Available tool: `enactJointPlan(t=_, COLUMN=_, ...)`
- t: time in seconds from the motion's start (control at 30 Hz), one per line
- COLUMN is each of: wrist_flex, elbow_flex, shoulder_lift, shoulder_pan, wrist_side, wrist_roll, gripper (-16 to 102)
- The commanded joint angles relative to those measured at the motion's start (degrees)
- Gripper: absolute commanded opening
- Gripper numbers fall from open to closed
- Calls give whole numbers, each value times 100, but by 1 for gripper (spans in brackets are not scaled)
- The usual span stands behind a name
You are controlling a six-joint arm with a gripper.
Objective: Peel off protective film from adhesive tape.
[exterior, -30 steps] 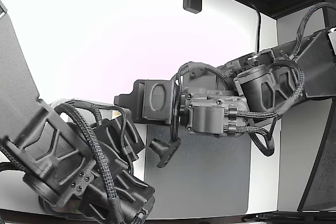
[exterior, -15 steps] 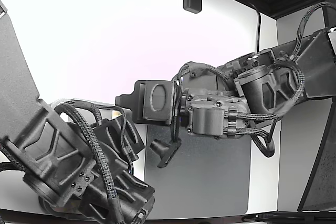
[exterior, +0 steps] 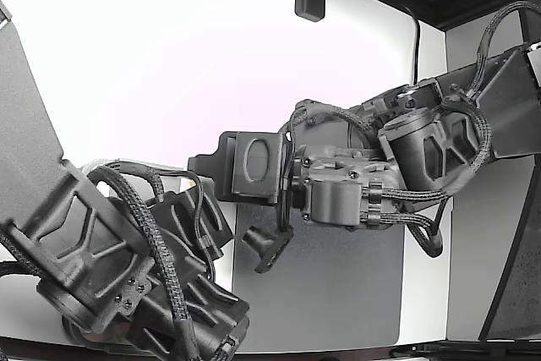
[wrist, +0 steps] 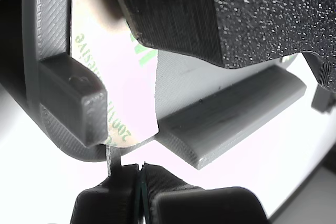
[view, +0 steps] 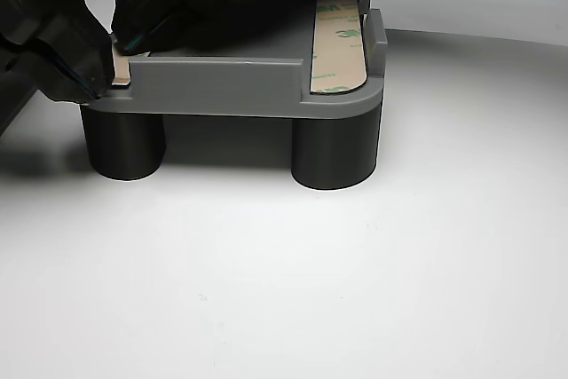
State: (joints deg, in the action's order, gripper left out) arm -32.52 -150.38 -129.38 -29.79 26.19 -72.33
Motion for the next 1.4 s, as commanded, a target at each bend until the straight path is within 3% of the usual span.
enactJointPlan(t=0.0, wrist_flex=26, elbow_flex=193, shoulder_lift=-132, shoulder_pan=35, wrist_side=9, wrist_roll=-9, gripper=-11)
enactJointPlan(t=1.37, wrist_flex=-9, elbow_flex=387, shoulder_lift=70, shoulder_pan=-62, wrist_side=123, wrist_roll=-18, gripper=-10)
